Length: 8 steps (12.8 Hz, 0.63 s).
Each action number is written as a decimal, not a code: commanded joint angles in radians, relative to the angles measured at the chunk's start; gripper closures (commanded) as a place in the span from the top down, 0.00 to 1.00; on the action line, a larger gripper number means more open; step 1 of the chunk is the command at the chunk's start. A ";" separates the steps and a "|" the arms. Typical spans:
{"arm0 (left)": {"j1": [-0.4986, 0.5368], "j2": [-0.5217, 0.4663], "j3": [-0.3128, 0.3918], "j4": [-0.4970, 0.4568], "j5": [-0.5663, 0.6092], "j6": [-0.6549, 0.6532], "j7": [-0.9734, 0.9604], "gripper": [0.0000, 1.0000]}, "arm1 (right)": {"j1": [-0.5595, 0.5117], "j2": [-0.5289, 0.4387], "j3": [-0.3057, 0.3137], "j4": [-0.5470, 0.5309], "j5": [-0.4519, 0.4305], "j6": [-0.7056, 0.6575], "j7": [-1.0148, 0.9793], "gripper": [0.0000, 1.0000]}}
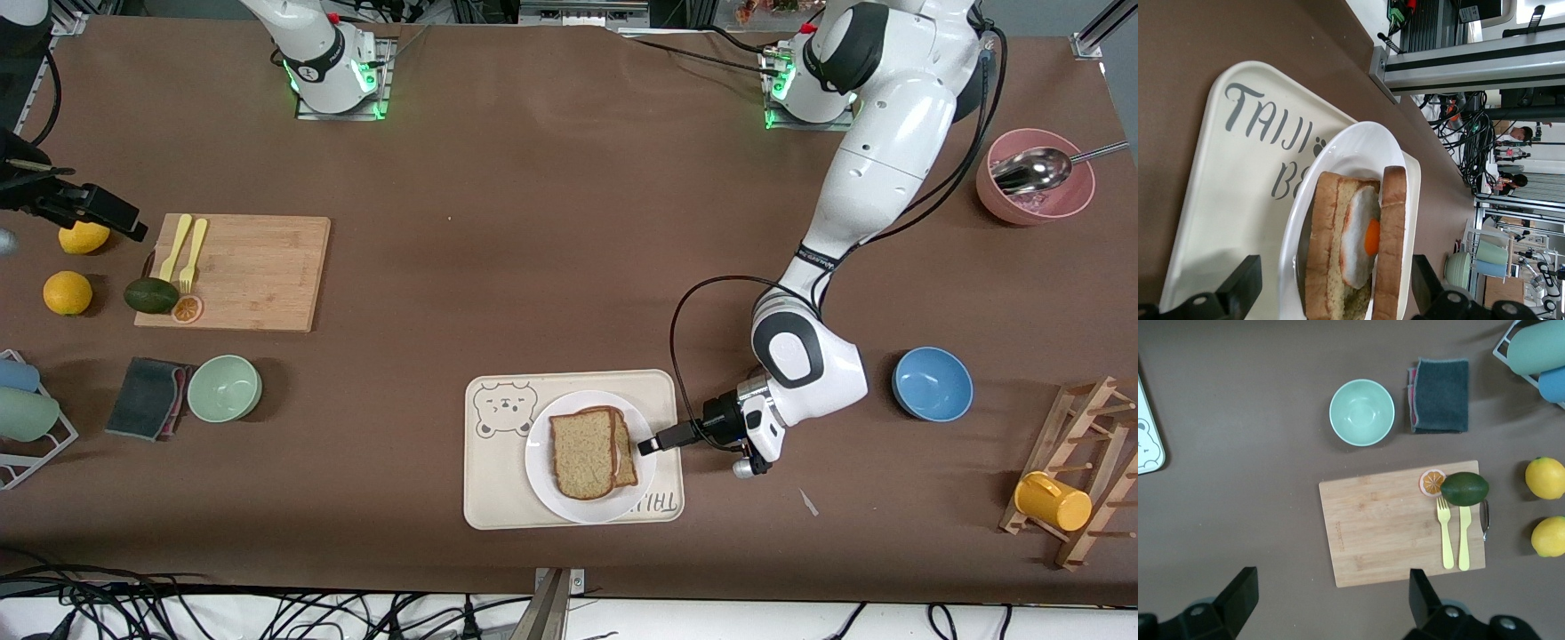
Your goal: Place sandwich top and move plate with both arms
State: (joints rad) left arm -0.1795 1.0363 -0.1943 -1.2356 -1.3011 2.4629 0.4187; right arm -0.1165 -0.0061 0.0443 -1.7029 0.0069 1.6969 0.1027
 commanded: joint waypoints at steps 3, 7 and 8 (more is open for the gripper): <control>0.005 -0.097 0.016 -0.007 0.163 -0.015 -0.201 1.00 | 0.000 0.046 0.012 0.071 -0.024 -0.019 -0.003 1.00; -0.018 -0.169 0.081 -0.016 0.521 -0.012 -0.499 1.00 | 0.001 0.046 0.014 0.068 -0.016 -0.080 -0.001 1.00; -0.011 -0.180 0.079 -0.019 0.599 -0.015 -0.568 1.00 | 0.003 0.046 0.014 0.069 -0.019 -0.110 0.000 1.00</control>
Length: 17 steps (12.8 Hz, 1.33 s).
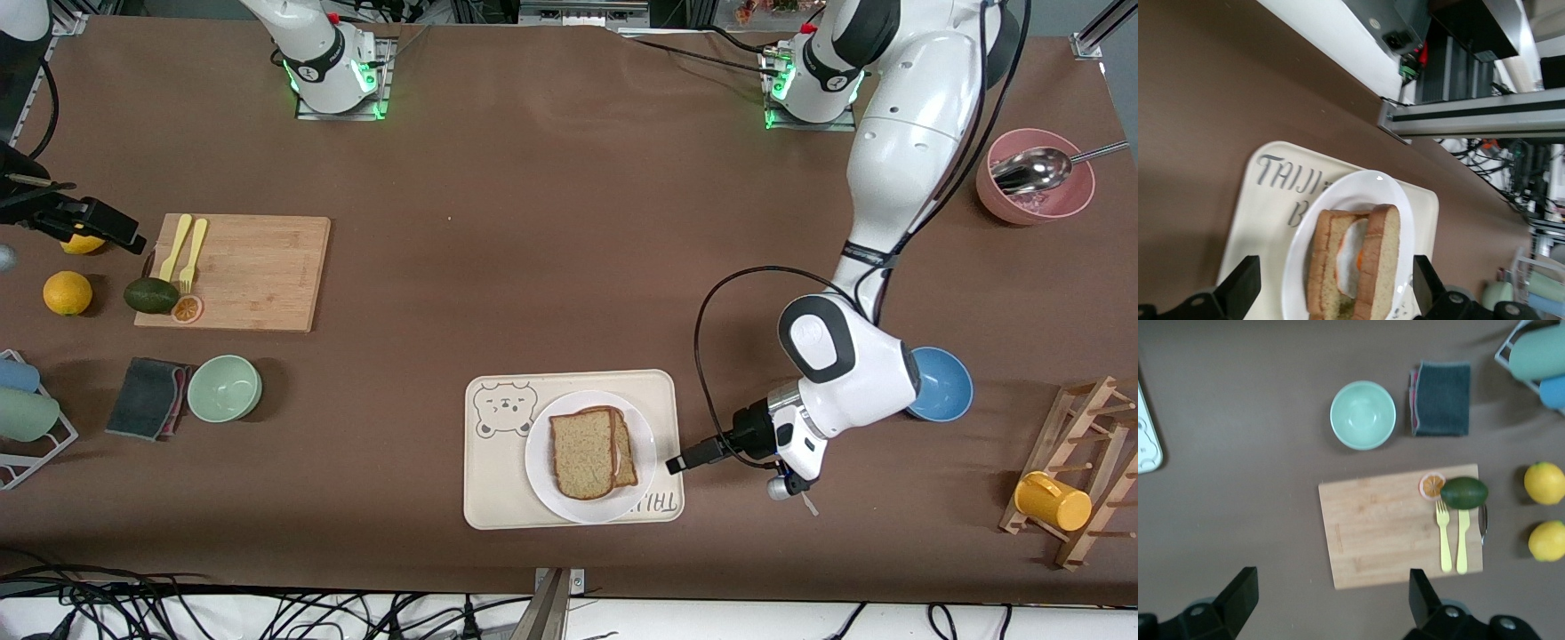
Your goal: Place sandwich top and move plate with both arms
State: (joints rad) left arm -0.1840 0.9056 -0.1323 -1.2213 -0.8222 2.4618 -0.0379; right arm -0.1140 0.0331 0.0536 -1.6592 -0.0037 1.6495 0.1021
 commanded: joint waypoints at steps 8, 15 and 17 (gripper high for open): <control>0.008 -0.261 0.131 -0.226 0.450 -0.124 -0.152 1.00 | 0.022 -0.015 0.031 0.026 -0.041 -0.057 0.007 1.00; 0.040 -0.497 0.192 -0.247 0.693 -0.547 -0.185 1.00 | 0.023 -0.004 0.051 0.027 -0.022 -0.036 0.007 1.00; 0.051 -0.588 0.194 -0.248 0.702 -0.665 -0.198 1.00 | 0.037 -0.004 0.048 0.029 -0.022 -0.037 0.007 1.00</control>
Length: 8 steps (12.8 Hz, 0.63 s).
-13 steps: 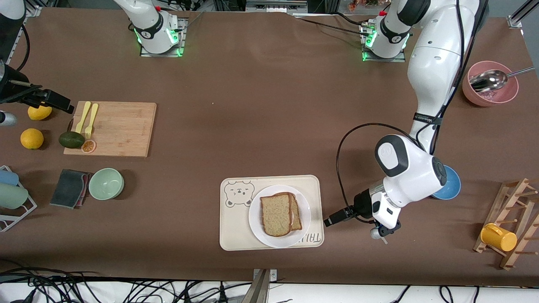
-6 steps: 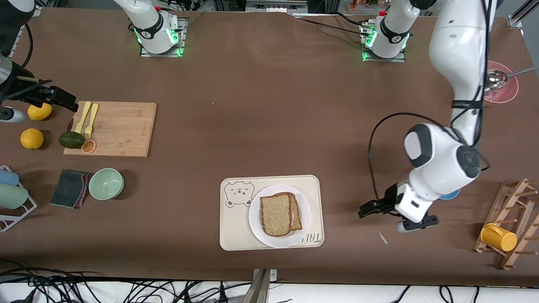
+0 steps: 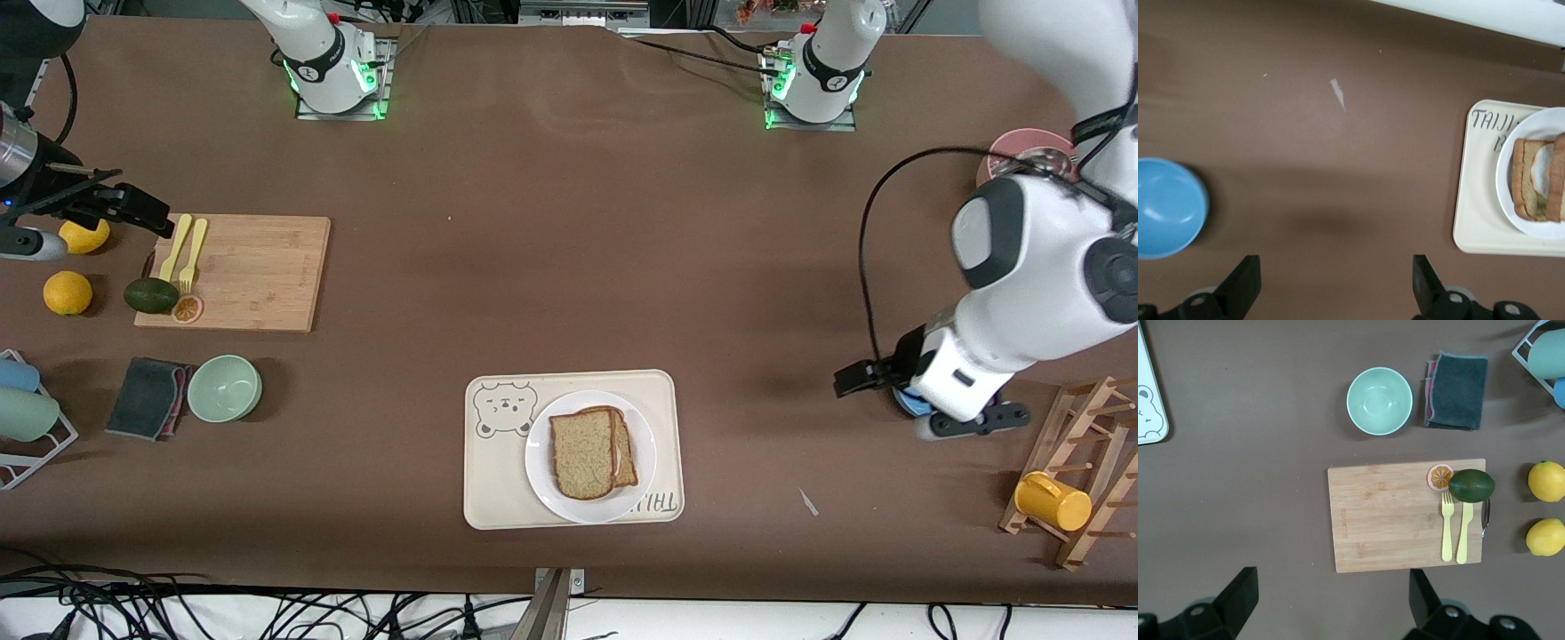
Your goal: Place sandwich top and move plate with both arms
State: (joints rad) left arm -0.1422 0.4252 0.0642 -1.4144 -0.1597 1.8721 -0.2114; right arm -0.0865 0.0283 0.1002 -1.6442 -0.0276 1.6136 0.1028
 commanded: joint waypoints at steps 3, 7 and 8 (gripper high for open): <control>0.009 -0.247 -0.006 -0.063 0.111 -0.224 -0.051 1.00 | 0.085 -0.001 -0.063 0.015 0.002 0.002 0.018 1.00; 0.009 -0.400 -0.012 -0.204 0.112 -0.229 -0.046 1.00 | 0.085 0.001 -0.076 0.015 0.008 0.008 0.024 1.00; 0.009 -0.422 -0.012 -0.222 0.112 -0.231 -0.046 1.00 | 0.085 0.004 -0.077 0.017 0.008 0.020 0.026 1.00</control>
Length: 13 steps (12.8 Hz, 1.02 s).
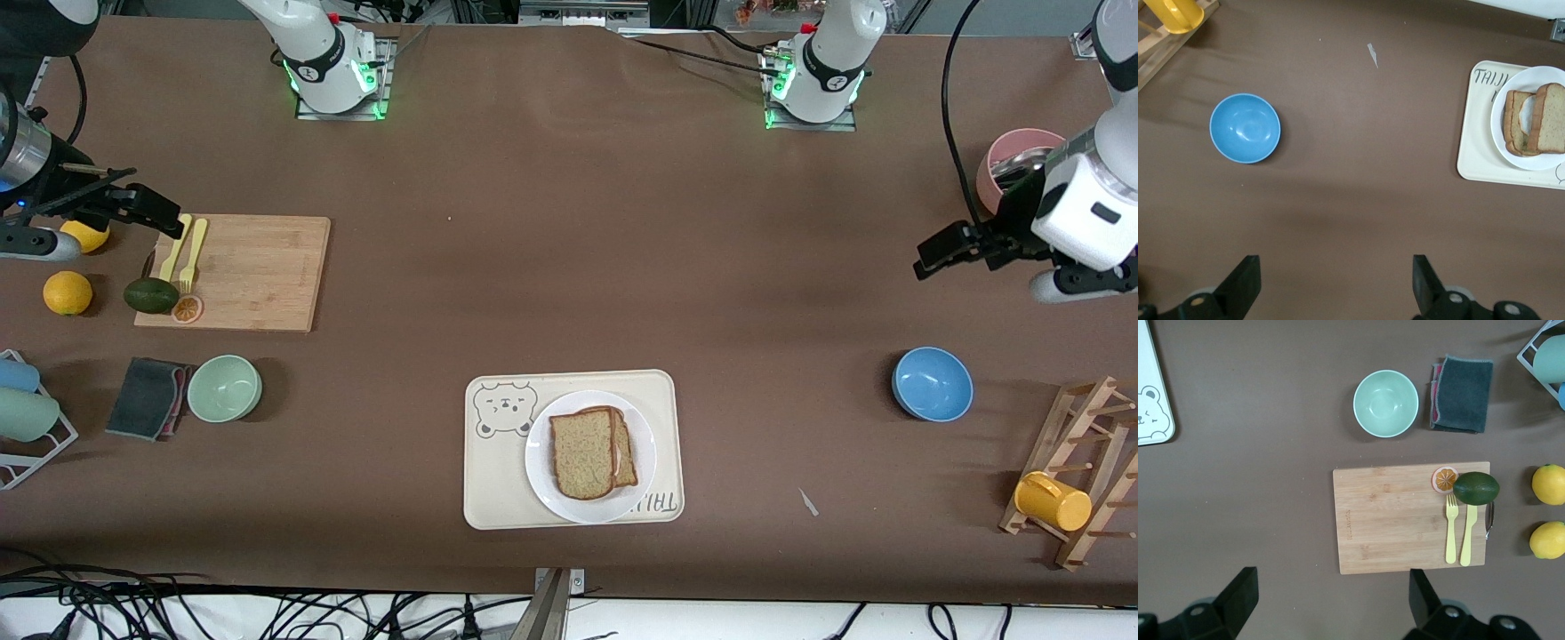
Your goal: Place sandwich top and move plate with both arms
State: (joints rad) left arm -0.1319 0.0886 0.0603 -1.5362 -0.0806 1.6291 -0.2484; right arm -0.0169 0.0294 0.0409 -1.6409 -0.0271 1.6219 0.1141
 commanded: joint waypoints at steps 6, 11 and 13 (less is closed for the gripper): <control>-0.011 -0.093 -0.013 -0.071 0.031 -0.058 -0.014 1.00 | 0.015 0.003 -0.019 0.015 0.010 0.009 0.022 1.00; -0.003 -0.069 -0.008 -0.055 0.031 -0.057 -0.014 1.00 | 0.015 0.003 -0.019 0.023 0.012 0.009 0.022 1.00; -0.008 -0.067 -0.010 -0.051 0.033 -0.055 -0.014 1.00 | 0.014 0.007 -0.019 0.023 0.012 0.010 0.021 1.00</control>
State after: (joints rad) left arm -0.1350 0.0118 0.0536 -1.6119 -0.0805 1.5884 -0.2511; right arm -0.0144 0.0324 0.0335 -1.6327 -0.0252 1.6330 0.1217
